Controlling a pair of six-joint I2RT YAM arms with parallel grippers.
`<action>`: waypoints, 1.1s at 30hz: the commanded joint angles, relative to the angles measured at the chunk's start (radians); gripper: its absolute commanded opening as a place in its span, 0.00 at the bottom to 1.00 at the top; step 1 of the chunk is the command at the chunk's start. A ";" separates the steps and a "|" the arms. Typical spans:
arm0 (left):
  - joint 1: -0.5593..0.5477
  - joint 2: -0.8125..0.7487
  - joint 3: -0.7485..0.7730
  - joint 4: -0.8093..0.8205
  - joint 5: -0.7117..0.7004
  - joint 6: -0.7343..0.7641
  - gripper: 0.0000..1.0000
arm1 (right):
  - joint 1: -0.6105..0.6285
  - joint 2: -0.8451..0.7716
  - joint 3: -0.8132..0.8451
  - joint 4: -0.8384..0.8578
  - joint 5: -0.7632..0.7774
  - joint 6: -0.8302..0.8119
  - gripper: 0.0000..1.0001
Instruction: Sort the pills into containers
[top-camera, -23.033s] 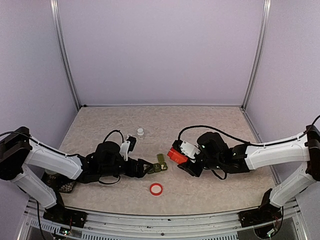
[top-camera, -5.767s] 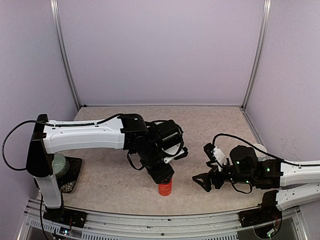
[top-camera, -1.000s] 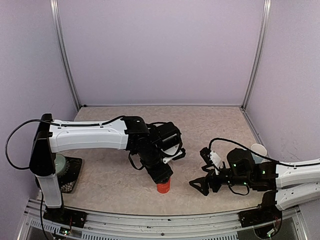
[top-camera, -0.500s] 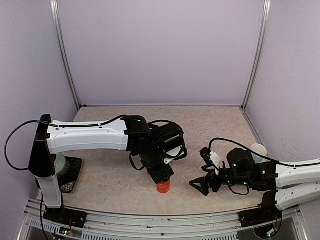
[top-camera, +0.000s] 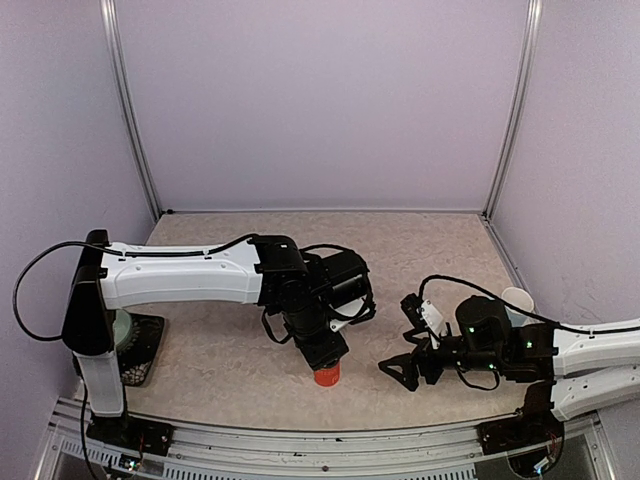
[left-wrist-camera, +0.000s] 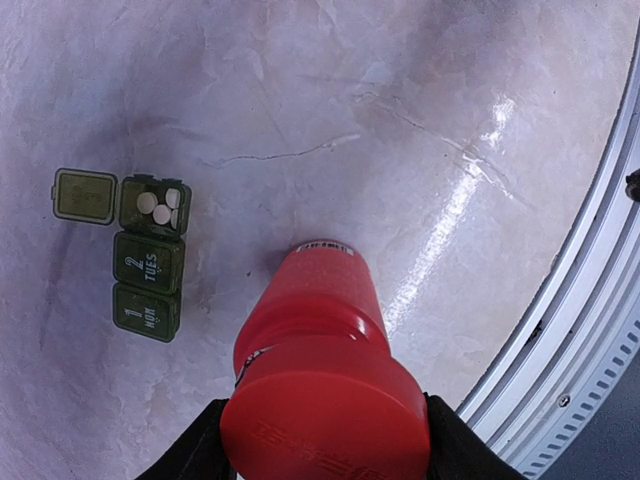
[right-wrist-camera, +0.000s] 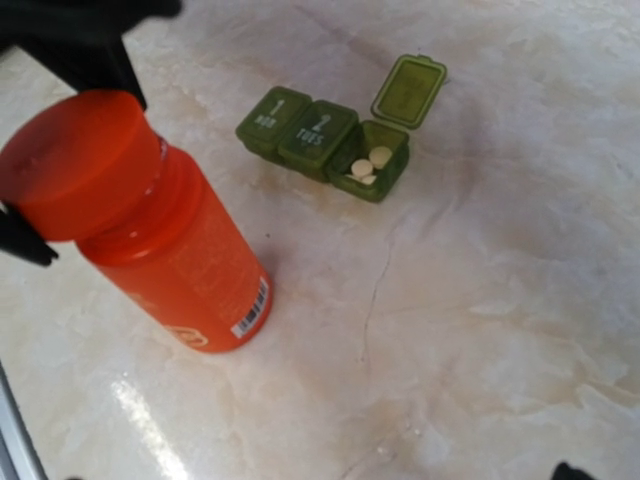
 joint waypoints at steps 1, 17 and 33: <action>-0.005 0.018 0.007 -0.011 -0.020 0.003 0.59 | -0.002 -0.016 -0.011 0.010 -0.007 0.004 1.00; -0.007 -0.006 0.006 -0.006 -0.046 -0.011 0.55 | -0.002 -0.013 -0.011 0.016 -0.009 0.005 1.00; -0.015 -0.021 0.004 -0.011 -0.057 -0.026 0.56 | -0.002 -0.006 -0.010 0.018 -0.011 0.005 1.00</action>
